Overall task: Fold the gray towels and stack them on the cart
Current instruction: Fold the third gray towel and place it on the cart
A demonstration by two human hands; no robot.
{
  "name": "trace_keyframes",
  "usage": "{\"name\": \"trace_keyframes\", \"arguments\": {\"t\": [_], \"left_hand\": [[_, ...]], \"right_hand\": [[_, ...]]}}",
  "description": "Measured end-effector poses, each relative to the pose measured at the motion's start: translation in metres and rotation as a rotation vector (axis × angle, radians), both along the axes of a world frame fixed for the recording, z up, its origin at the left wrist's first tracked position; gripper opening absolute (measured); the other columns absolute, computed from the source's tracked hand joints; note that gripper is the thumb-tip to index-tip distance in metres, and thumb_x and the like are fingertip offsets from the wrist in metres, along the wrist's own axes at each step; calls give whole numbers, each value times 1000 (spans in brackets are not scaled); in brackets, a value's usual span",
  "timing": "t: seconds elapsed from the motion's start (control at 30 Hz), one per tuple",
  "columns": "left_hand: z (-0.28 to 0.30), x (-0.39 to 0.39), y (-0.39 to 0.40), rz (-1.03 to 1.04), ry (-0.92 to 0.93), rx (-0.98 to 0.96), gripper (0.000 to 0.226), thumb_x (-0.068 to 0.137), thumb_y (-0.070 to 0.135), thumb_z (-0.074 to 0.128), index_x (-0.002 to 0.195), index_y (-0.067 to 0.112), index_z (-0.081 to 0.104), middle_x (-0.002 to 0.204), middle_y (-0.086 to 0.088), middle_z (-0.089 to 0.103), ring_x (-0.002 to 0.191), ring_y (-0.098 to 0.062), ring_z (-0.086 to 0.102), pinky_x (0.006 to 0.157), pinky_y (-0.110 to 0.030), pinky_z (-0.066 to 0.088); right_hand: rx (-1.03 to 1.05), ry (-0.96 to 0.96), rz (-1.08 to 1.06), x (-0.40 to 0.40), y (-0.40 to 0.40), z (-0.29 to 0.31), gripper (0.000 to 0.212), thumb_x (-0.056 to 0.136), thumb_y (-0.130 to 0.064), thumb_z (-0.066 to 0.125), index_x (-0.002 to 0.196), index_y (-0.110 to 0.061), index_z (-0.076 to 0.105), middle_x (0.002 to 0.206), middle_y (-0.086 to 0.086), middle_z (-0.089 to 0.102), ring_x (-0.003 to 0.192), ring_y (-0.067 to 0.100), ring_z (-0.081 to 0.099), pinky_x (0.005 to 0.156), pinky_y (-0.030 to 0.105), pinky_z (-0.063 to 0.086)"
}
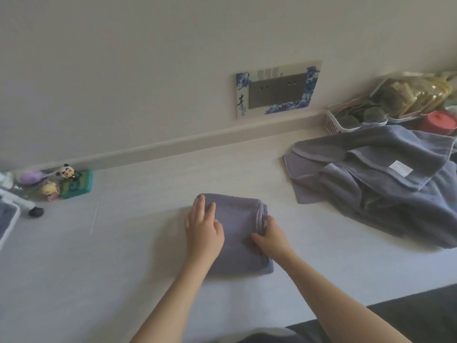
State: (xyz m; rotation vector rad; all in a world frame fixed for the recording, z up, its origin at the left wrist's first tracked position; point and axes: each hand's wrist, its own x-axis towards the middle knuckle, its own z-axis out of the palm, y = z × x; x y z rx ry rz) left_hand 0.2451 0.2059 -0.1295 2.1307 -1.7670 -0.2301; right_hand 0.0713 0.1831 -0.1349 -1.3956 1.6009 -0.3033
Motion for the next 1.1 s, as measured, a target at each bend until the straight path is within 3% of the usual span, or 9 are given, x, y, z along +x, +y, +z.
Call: {"name": "trace_keyframes", "arguments": {"t": [0.1, 0.23, 0.47, 0.57, 0.63, 0.73, 0.93, 1.0, 1.1], "left_hand": [[-15, -1, 3, -48, -110, 194, 67, 84, 40, 26, 142, 11, 40, 153, -18, 25, 141, -36, 25, 109, -53, 27], [-31, -11, 3, -64, -237, 260, 67, 84, 49, 34, 138, 11, 46, 145, -22, 39, 134, -38, 39, 111, -52, 25], [-43, -8, 0, -69, -162, 313, 68, 86, 51, 31, 143, 15, 39, 151, -18, 32, 139, -34, 32, 111, -49, 12], [-40, 3, -1, -93, -92, 275, 71, 87, 56, 17, 150, 23, 19, 158, -9, 2, 147, -26, 6, 115, -42, -3], [-35, 14, 3, -39, 131, 213, 61, 94, 46, 33, 150, 23, 22, 160, -7, 1, 147, -23, 3, 117, -38, 5], [-22, 30, 24, 281, 462, 119, 61, 87, 29, 63, 140, 9, 40, 144, -15, 40, 133, -29, 37, 108, -36, 31], [2, 81, 56, 544, 1292, 549, 59, 72, 43, 76, 120, 14, 57, 108, -6, 69, 91, -21, 67, 69, -30, 54], [12, 101, 70, 540, 1441, 630, 46, 74, 39, 75, 110, 12, 63, 97, -11, 72, 82, -26, 69, 58, -31, 55], [28, 137, 91, 532, 1539, 609, 52, 63, 39, 81, 104, 11, 66, 99, -14, 73, 82, -28, 70, 65, -37, 55]], "right_hand": [[-11, -13, 22, -2, -1, 2, 55, 89, -10, 49, 139, -7, 27, 124, 17, 55, 110, 34, 54, 74, 26, 36], [-42, -11, 63, -4, -4, 1, 56, 89, -4, 43, 142, -8, 24, 128, 18, 52, 112, 35, 53, 76, 27, 36], [-116, 197, 42, 7, 5, -17, 64, 88, -9, 40, 148, -13, 17, 126, 17, 38, 117, 34, 36, 101, 39, 31], [-68, 149, -34, 6, 7, -12, 56, 91, -16, 42, 144, -13, 26, 125, 20, 42, 116, 36, 40, 99, 40, 34], [-20, 110, -66, 4, 8, -10, 53, 91, -26, 50, 137, -8, 33, 126, 20, 47, 115, 36, 47, 94, 39, 39], [98, 29, -142, 2, 11, -11, 64, 82, -40, 66, 128, -3, 39, 120, 14, 55, 108, 30, 56, 87, 36, 47], [383, -298, -154, 29, 19, -2, 63, 57, -43, 77, 101, -1, 63, 97, 13, 71, 88, 27, 68, 85, 40, 55], [434, -391, -112, 47, 24, 6, 63, 56, -40, 77, 102, 0, 62, 97, 15, 72, 90, 29, 69, 89, 44, 54], [452, -512, -26, 85, 28, 21, 61, 60, -35, 76, 107, 1, 59, 98, 15, 72, 92, 31, 69, 87, 43, 53]]}}
